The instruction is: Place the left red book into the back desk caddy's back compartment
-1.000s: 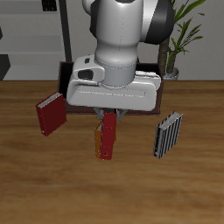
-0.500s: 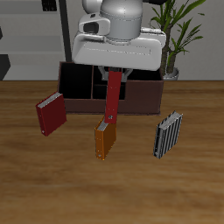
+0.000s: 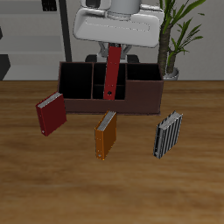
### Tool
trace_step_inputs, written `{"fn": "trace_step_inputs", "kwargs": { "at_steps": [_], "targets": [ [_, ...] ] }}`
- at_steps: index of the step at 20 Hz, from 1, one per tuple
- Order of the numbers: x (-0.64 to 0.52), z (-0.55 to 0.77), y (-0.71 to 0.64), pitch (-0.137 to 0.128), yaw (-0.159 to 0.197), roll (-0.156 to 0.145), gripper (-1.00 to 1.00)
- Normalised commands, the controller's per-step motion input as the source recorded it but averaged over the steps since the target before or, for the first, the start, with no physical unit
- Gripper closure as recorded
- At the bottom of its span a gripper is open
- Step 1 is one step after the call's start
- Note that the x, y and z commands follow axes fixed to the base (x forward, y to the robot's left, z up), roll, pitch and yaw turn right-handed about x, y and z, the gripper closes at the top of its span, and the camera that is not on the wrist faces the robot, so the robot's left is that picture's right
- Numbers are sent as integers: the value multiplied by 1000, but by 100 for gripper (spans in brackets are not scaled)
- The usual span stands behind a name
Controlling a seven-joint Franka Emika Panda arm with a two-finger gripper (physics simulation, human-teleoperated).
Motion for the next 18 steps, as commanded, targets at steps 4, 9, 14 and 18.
{"fn": "trace_step_inputs", "kwargs": {
  "at_steps": [4,9,14,18],
  "targets": [
    [-425,197,-68,-11,-3,-33,100],
    [-403,108,-39,0,0,-28,100],
    [-516,80,118,-4,61,18,100],
    [-512,127,130,-13,38,18,100]
  ]
}}
